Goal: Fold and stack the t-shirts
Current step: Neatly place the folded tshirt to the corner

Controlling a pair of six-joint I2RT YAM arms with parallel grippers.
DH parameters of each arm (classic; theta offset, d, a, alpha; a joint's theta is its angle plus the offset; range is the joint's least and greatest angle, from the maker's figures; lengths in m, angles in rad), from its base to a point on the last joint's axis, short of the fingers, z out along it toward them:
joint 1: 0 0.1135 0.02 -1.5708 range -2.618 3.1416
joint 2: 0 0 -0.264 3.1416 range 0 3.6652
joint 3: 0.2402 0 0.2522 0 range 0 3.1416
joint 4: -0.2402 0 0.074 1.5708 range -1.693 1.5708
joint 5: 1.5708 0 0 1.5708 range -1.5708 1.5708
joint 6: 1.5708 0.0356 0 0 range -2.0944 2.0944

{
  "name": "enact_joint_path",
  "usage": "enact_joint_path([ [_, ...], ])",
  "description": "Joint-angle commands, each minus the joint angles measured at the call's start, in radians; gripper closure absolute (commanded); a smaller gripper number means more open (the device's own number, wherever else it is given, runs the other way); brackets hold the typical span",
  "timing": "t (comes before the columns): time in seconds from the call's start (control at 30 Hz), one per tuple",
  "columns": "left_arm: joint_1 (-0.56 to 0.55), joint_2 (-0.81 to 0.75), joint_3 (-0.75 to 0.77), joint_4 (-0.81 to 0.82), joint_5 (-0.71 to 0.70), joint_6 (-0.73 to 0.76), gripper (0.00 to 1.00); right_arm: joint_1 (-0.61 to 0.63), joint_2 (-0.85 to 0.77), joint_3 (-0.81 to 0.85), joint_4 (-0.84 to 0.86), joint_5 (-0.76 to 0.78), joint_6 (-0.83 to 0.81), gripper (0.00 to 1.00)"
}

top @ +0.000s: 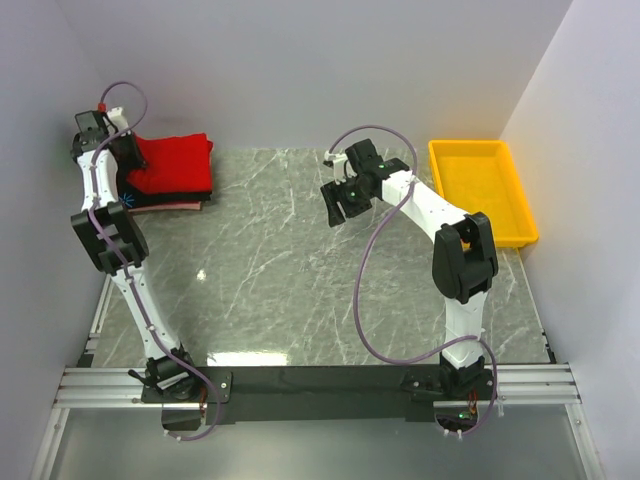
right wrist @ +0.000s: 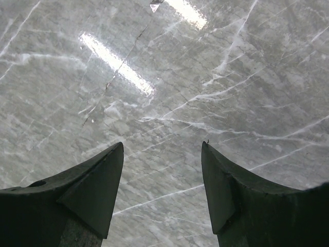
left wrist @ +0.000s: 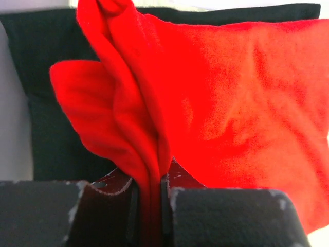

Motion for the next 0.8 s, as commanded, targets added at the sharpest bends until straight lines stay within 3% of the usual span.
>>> enact_joint_path([
  [0.0,-0.001,-0.053,0.011,0.094,-0.068,0.118,0.88,0.007,-0.023,0.010,-0.008,0.006,-0.018,0.32],
  [0.43,0.000,-0.041,-0.013,0.119,-0.129,0.360,0.73,0.009,-0.033,-0.004,-0.011,-0.003,-0.013,0.32],
  [0.57,0.003,-0.047,0.009,0.157,-0.151,0.377,0.51,0.010,-0.040,-0.004,-0.021,-0.002,-0.015,0.32],
  [0.77,0.006,-0.100,0.027,0.227,-0.229,0.420,0.40,0.010,-0.045,0.000,-0.044,0.003,-0.024,0.32],
])
